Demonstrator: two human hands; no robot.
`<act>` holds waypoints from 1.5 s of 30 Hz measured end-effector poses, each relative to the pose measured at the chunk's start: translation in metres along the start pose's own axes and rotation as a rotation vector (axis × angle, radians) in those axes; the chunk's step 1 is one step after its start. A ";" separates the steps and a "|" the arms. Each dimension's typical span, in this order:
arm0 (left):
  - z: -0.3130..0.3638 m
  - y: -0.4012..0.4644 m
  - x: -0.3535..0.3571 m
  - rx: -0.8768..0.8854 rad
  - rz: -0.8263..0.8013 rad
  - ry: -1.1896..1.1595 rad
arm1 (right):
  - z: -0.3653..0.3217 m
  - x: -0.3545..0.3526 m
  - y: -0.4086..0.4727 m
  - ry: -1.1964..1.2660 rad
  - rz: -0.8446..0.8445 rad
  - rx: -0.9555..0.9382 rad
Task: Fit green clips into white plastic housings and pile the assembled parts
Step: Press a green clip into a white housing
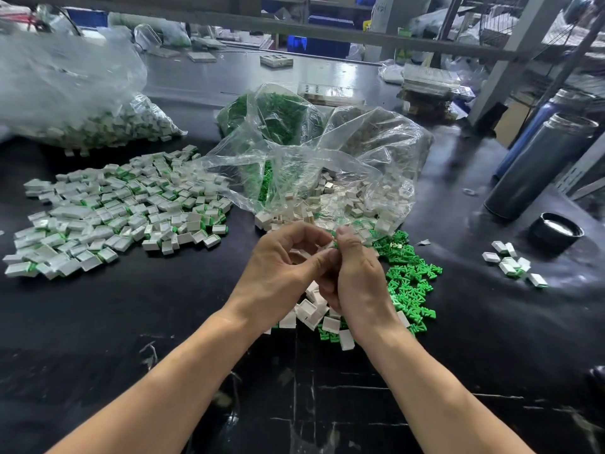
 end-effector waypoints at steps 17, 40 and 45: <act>-0.005 -0.002 0.006 0.009 0.048 0.007 | 0.010 0.001 0.009 -0.206 0.124 -0.053; -0.005 -0.003 0.006 -0.001 0.069 0.004 | 0.013 0.000 0.011 -0.228 0.154 -0.070; -0.003 -0.003 0.006 -0.004 0.075 0.019 | 0.014 0.000 0.013 -0.213 0.101 -0.083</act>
Point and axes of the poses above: each hand's wrist, its own y-axis towards the middle knuckle, its own x-axis out of the palm, z = x × y, the point moved 1 cm from there along y, towards the middle knuckle, and after that the axes turned 11 degrees about -y, right-handed, at the moved point
